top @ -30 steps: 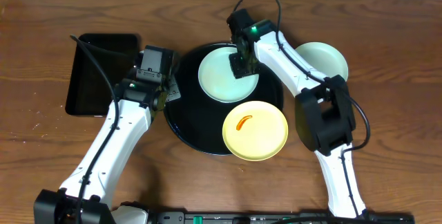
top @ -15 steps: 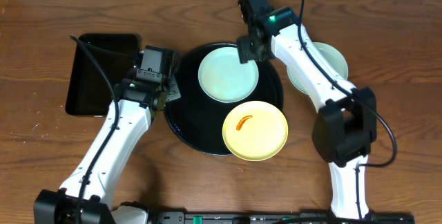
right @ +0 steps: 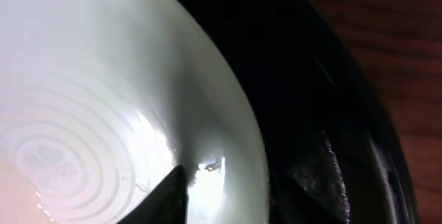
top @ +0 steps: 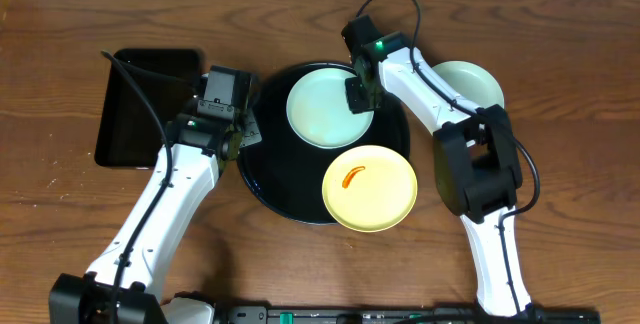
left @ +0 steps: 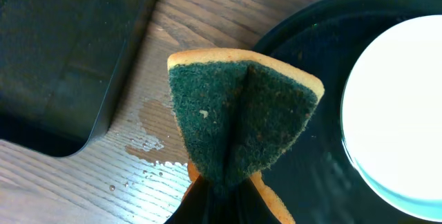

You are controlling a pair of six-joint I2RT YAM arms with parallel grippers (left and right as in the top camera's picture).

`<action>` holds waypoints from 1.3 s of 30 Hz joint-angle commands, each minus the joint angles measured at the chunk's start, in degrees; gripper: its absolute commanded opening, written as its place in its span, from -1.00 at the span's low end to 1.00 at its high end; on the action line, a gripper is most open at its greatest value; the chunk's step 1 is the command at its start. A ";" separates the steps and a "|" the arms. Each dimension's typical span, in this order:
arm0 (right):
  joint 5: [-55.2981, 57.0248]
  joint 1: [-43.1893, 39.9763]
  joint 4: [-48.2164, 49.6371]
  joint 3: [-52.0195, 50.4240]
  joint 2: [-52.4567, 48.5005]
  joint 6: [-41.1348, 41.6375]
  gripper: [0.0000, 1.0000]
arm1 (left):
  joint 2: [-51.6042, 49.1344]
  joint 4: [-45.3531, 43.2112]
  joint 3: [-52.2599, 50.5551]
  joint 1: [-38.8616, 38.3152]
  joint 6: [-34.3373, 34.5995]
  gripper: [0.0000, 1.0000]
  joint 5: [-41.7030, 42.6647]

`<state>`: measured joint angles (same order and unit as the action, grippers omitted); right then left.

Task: Clean dirty plates on tray and stack at the side
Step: 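Grasp the rim of the cleaned blue plate with the right gripper, then carry the blue plate right and stack it on the other blue plate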

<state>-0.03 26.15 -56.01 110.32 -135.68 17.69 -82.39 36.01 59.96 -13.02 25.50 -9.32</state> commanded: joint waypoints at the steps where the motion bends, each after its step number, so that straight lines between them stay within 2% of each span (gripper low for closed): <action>1: -0.02 0.17 0.09 -0.26 -3.19 0.46 -0.84 | -0.35 0.20 -0.50 -0.07 0.15 -0.83 -0.07; 2: -0.02 0.17 0.04 -0.09 -3.17 0.46 -0.98 | -0.35 0.22 -0.50 -0.07 0.15 -0.83 -0.04; 7: 2.32 0.13 -1.36 1.90 -1.57 -0.17 -0.98 | -0.35 0.22 -0.50 -0.07 0.15 -0.84 0.02; 12: 13.64 0.59 -4.15 5.29 4.02 -0.22 -0.98 | -0.35 0.22 -0.50 -0.07 0.11 -0.83 1.20; 16: 20.35 2.08 -3.21 5.62 11.08 -4.39 -0.97 | -0.35 0.17 -0.50 -0.07 0.13 -0.83 1.22; 25: 38.40 8.85 -1.66 5.62 21.00 -8.79 -0.98 | -0.35 0.17 -0.50 -0.07 0.13 -0.83 1.22; 39: 62.90 19.69 -1.53 5.60 21.57 -11.67 -0.98 | -0.35 0.20 -0.50 -0.07 0.13 -0.83 1.22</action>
<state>53.21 44.23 -57.76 115.55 -114.06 7.42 -82.41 36.01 59.92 -13.02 25.50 -7.86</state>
